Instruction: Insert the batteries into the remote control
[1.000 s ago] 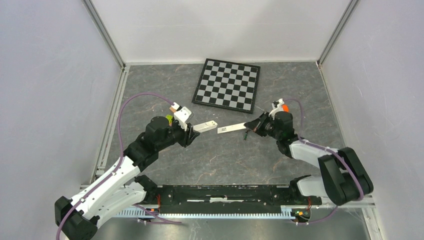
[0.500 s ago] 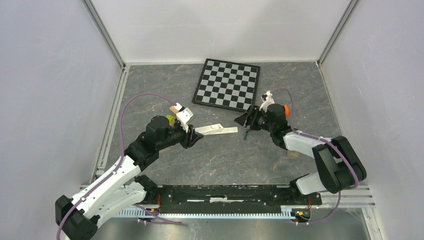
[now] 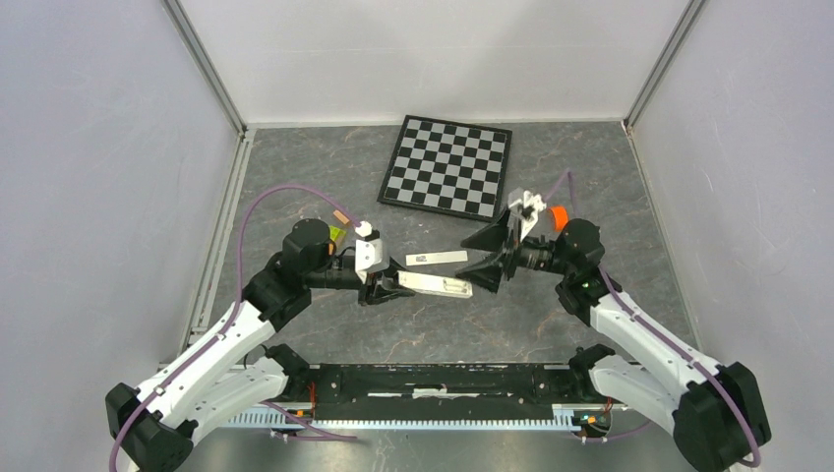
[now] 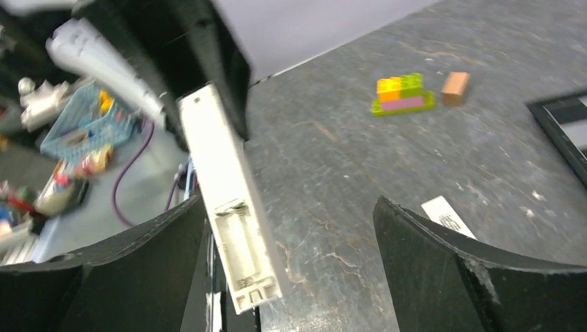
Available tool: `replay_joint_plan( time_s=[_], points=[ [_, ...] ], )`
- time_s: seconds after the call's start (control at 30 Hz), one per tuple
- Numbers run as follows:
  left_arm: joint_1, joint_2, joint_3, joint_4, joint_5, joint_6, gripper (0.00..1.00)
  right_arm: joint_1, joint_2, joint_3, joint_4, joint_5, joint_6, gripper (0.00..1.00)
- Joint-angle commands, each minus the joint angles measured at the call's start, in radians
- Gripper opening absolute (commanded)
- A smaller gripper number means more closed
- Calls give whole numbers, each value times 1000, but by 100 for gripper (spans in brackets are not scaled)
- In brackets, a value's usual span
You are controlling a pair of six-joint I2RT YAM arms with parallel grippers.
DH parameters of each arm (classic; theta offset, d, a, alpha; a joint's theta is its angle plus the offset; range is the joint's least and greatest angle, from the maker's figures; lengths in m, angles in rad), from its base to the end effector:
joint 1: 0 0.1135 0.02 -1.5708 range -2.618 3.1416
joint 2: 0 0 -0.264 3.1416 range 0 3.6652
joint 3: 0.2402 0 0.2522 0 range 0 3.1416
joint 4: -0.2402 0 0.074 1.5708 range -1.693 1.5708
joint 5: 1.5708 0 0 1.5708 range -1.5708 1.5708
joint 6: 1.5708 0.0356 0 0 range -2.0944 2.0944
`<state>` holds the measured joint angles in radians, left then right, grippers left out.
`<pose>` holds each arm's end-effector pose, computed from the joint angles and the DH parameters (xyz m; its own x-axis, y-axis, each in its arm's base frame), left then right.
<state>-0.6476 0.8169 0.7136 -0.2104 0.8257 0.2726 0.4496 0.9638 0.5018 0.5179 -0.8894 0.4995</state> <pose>0.1298 -0.1310 0.3101 0.0232 0.2113 -0.9771 0.9972 0.0645 0.0377 0.1787 0.1169 0.2802 -0.4215 0.1316 -0.8972 -0.8775 0.1905 0.4402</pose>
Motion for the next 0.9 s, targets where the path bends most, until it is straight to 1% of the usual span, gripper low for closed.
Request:
replay_joint_plan(
  time_s=[0.0,0.13,0.23,0.3,0.37,0.4,0.47,0.53,0.67,0.7,0.73,0.77,0.8,0.83,0.87],
  points=[
    [-1,31,49,9,149,86,2,108,-57,16,-107,-72,-305,96],
    [-1,57,81,-29,157,77,2,204,-29,110,-334,-51,-564,96],
    [-1,51,77,-26,158,76,2,269,15,194,-510,-1,-752,94],
    [-1,51,74,-26,159,68,2,287,51,243,-621,8,-837,91],
    [-2,52,74,-26,160,62,2,294,81,280,-688,44,-879,88],
    [-1,52,73,-27,159,59,2,297,96,299,-715,69,-886,85],
    [-1,50,75,-32,154,62,2,303,117,325,-764,79,-904,75],
    [-1,47,75,-37,135,66,2,311,120,327,-767,86,-897,65],
    [-1,58,80,-32,89,43,2,331,121,334,-796,109,-895,52],
    [-1,61,78,-20,82,24,2,337,125,343,-812,120,-896,47],
    [-2,63,75,4,74,0,3,344,129,350,-820,140,-888,40],
    [-2,65,72,29,55,-37,6,353,136,361,-831,158,-882,34],
    [-1,64,65,51,35,-65,15,358,138,369,-835,168,-875,31],
    [-1,61,58,76,7,-96,34,365,138,369,-823,181,-855,29],
    [-1,57,53,99,-21,-122,48,370,134,365,-803,205,-826,24]
  ],
)
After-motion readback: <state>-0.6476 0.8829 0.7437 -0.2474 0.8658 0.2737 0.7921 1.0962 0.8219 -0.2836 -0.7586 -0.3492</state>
